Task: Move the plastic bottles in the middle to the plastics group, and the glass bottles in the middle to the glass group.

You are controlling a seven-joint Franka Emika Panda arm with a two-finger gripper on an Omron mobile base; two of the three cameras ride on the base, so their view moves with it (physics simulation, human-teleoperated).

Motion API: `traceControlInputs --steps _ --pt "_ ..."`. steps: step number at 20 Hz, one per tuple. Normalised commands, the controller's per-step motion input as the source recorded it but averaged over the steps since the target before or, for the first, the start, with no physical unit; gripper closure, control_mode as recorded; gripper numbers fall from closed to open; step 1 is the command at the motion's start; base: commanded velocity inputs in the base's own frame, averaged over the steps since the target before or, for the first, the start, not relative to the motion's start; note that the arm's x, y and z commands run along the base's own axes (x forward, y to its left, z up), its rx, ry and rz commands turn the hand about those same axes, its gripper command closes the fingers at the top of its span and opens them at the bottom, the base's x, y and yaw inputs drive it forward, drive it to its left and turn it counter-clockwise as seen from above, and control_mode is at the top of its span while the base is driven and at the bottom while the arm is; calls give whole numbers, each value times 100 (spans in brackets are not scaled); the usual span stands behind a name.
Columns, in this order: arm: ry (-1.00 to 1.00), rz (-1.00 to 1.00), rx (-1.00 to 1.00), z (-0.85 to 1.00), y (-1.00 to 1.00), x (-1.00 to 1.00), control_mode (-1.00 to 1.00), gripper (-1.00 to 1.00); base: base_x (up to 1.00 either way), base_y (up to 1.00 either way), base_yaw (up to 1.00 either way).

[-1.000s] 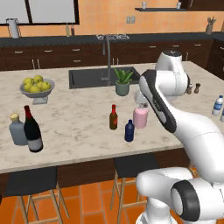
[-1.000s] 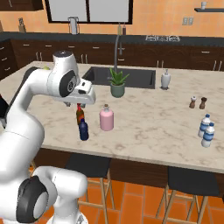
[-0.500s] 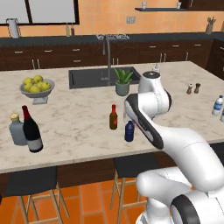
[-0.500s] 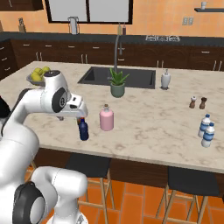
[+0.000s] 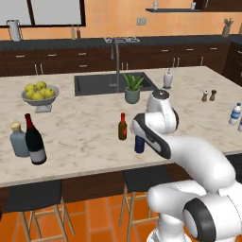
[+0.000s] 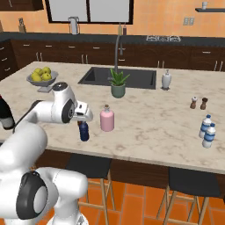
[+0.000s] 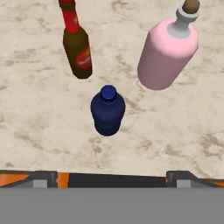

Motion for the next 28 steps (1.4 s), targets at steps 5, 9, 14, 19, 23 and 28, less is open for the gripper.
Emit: traceControlInputs --steps 5,9,14,19,23,28 --pt "0 7 2 -21 0 55 -100 -100 0 0 0" --pt "0 9 0 -47 1 37 -100 -100 0 0 0" --pt "0 7 0 -52 3 26 -100 -100 0 0 0" --pt "0 5 0 -33 4 8 -100 -100 0 0 0" --pt "0 2 0 -9 3 6 -100 -100 0 0 0" --pt "0 0 0 -13 0 3 -100 -100 0 0 0"
